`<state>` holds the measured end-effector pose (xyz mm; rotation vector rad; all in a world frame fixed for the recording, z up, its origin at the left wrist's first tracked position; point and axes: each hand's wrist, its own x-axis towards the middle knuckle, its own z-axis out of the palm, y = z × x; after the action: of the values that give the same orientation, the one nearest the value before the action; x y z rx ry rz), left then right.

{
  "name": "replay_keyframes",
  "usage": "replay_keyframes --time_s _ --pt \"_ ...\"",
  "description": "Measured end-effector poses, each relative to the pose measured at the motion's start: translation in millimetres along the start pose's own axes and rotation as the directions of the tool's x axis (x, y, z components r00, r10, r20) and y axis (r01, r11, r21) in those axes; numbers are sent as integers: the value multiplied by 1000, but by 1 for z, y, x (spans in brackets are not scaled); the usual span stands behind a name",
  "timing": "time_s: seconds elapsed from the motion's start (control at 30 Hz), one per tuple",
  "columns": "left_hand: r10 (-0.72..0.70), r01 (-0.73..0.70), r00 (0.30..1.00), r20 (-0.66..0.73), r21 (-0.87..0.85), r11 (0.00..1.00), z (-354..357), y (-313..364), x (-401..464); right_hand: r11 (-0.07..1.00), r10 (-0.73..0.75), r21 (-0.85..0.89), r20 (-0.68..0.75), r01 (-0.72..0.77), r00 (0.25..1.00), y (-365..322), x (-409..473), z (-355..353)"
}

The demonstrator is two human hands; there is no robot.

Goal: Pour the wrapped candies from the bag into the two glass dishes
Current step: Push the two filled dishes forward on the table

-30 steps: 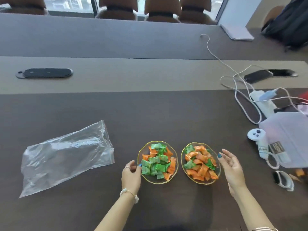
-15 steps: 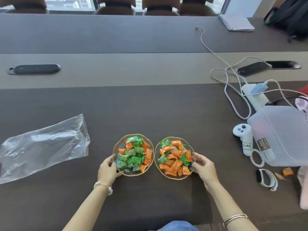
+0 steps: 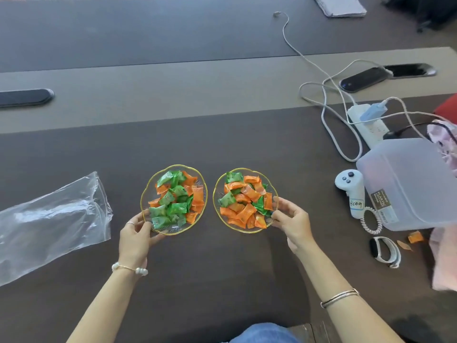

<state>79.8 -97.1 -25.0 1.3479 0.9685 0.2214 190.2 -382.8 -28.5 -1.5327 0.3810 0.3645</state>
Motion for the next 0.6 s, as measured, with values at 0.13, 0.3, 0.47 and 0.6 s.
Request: replay_keyframes --time_s 0.13,0.3,0.47,0.6 --pt "71 -71 997 -5 -39 997 14 55 46 996 -58 66 12 57 998 -54 40 40" --pt "128 -133 990 -60 -86 987 41 128 136 990 -83 119 11 81 996 -125 125 117" --pt "103 -111 988 -118 -63 992 63 170 259 985 -31 170 -19 34 999 -165 225 202" --pt "59 -66 990 -127 -49 997 87 183 342 985 26 173 -55 -17 998 -166 300 253"
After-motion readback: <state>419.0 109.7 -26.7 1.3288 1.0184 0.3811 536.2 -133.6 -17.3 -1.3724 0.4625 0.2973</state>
